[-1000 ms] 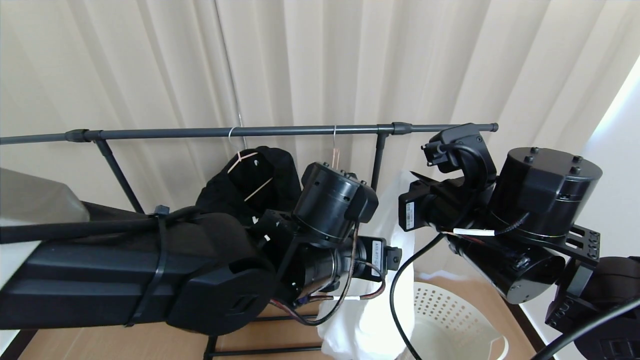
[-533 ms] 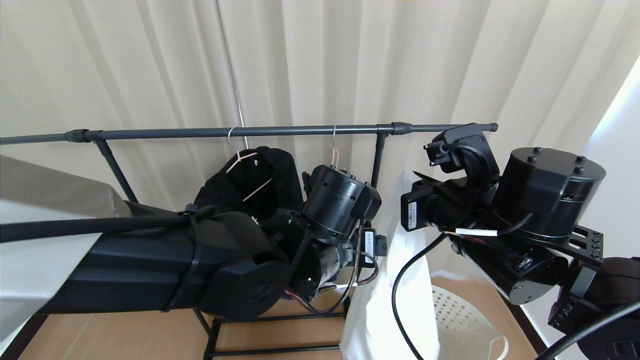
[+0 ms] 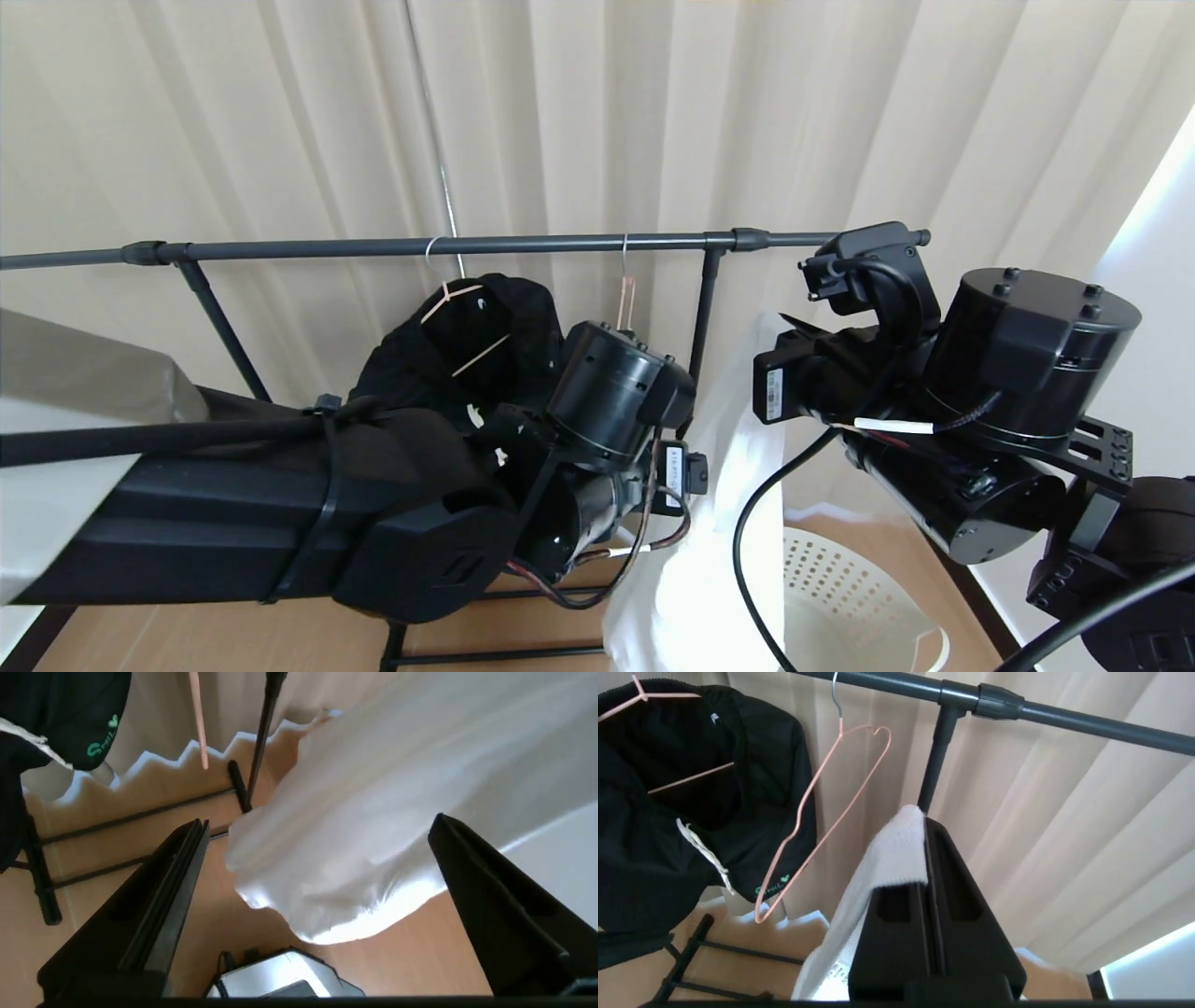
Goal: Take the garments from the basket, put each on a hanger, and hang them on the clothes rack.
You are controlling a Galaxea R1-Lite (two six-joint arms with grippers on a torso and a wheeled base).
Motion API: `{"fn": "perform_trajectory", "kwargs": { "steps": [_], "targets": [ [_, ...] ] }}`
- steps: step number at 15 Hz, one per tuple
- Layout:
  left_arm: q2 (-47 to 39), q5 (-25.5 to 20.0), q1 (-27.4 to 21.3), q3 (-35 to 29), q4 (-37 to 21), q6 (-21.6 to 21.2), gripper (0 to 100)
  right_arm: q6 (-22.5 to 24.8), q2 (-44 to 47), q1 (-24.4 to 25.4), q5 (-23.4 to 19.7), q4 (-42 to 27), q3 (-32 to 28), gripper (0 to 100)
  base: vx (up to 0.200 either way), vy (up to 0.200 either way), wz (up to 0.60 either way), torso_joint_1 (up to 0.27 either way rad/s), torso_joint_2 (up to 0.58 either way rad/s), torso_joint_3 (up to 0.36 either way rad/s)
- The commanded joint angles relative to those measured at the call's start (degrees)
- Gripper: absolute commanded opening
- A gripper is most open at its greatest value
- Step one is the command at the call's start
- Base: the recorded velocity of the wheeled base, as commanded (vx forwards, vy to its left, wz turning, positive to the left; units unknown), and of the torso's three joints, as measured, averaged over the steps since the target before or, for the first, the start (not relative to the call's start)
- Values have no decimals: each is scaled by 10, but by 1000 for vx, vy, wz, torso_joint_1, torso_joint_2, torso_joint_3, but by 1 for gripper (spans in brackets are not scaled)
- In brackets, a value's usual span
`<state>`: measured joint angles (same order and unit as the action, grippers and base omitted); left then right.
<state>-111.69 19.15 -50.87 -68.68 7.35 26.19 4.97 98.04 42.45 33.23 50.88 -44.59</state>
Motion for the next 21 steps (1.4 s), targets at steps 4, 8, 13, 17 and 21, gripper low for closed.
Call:
{"fn": "perform_trajectory", "kwargs": {
  "steps": [4,8,13,17,21],
  "targets": [
    [16,-39,-42,62,101,-13,100,-10,11,20,11,2,-13,0,0,0,0,0,0,0],
    [-20,-1,-43,53,162,-12,100,-13,8,43,25,4,-8,0,0,0,0,0,0,0],
    [-19,61,-8,53,161,-13,100,-13,2,39,34,4,-5,0,0,0,0,0,0,0],
    [-22,91,26,63,162,-35,100,-12,-13,39,35,6,-3,0,0,0,0,0,0,0],
    [-41,91,53,74,163,-34,100,-11,-43,40,33,4,6,0,0,0,0,0,0,0]
  ]
}}
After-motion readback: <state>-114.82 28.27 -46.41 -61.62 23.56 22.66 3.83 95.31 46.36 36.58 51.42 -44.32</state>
